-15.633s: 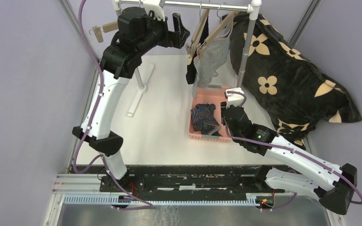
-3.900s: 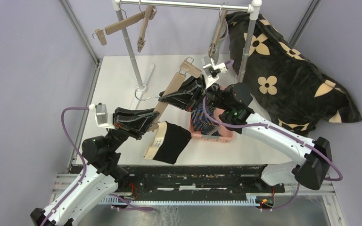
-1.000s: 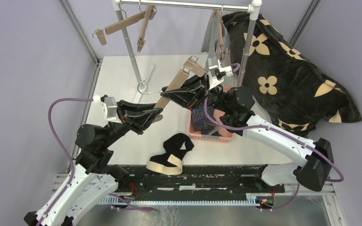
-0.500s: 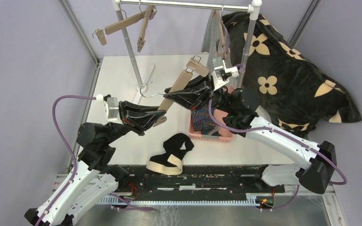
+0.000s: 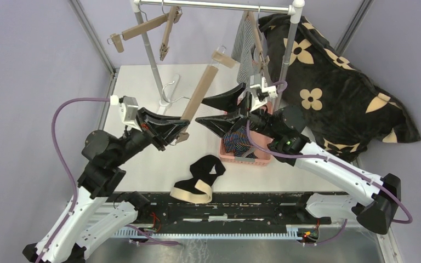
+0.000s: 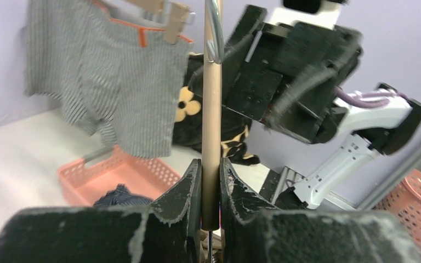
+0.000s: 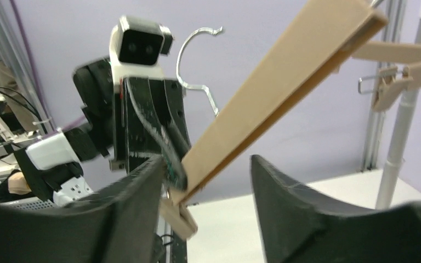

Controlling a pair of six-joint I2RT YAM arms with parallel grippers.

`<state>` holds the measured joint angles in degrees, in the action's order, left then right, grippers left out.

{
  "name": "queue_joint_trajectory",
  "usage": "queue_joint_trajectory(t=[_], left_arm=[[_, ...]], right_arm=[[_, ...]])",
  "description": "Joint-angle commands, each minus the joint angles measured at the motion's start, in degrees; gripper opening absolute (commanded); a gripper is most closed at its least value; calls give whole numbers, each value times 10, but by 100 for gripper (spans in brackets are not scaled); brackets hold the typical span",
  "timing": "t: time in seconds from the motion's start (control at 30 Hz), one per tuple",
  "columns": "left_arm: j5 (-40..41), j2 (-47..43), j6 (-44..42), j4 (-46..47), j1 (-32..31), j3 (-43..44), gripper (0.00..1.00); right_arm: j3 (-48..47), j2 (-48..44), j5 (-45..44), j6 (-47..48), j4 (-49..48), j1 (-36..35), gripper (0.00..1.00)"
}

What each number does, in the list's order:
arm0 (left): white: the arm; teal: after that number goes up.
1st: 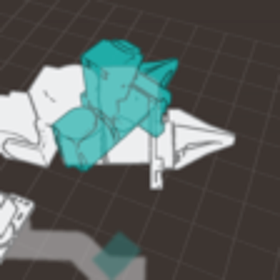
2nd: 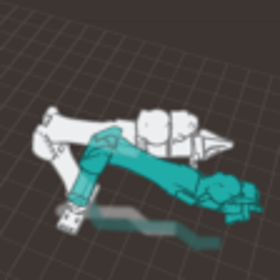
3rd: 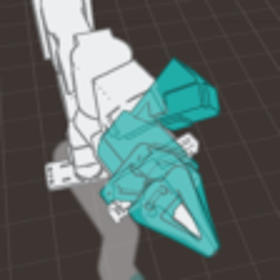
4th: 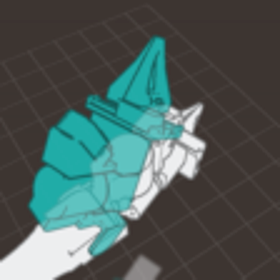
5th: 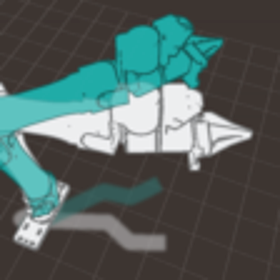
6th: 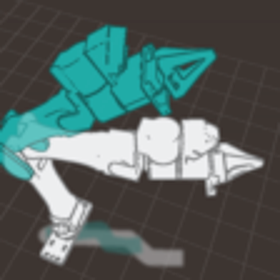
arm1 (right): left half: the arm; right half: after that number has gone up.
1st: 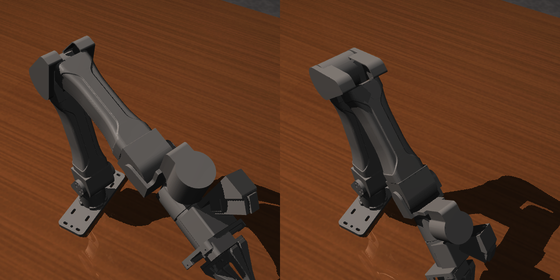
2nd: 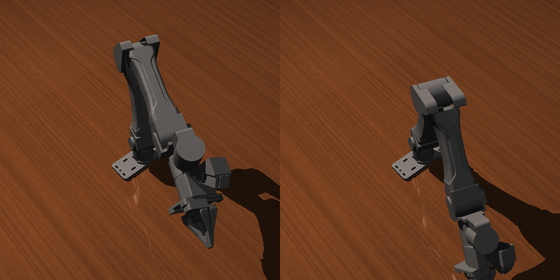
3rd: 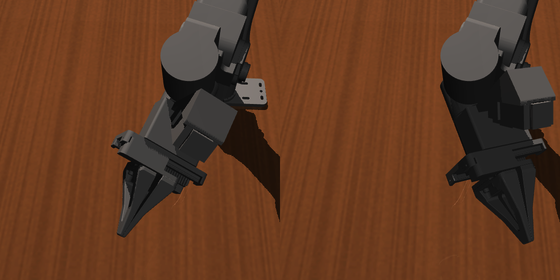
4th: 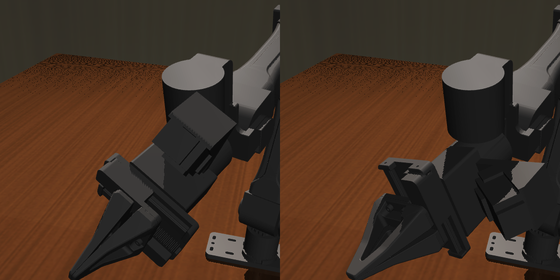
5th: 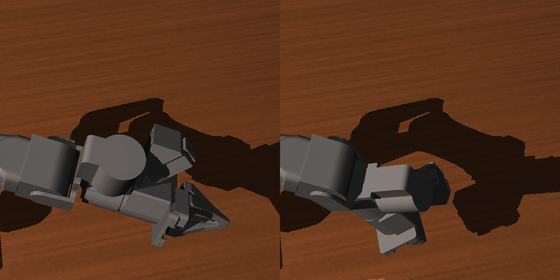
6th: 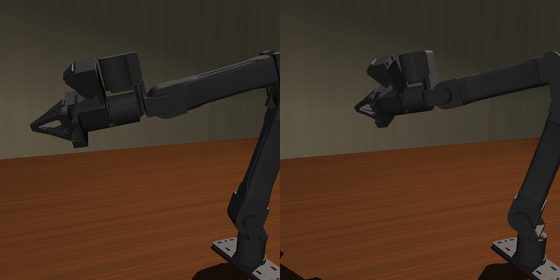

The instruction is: Remove the underwear clipped to the hanger

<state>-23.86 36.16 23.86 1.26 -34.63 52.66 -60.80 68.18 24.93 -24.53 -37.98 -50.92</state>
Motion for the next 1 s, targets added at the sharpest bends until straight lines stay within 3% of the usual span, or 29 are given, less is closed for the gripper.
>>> queue_joint_trajectory(t=[0.0, 0.23, 0.43, 0.6, 0.73, 0.97], left_arm=[[131, -6, -34, -168, 1, 102, 3], [279, 43, -60, -407, 1, 240, 3], [302, 130, -89, -455, 1, 305, 3], [318, 218, -124, -459, 1, 381, 3], [328, 289, -147, -473, 1, 469, 3], [342, 383, -171, -500, 2, 594, 3]], right_arm=[[20, -54, -36, 64, 95, -2, 75], [44, -112, -86, 133, 295, -14, 75], [71, -87, -168, 182, 419, -99, 74], [78, -9, -261, 185, 452, -178, 74], [84, 52, -280, 171, 453, -218, 76], [163, 99, -270, 108, 352, -234, 81]])
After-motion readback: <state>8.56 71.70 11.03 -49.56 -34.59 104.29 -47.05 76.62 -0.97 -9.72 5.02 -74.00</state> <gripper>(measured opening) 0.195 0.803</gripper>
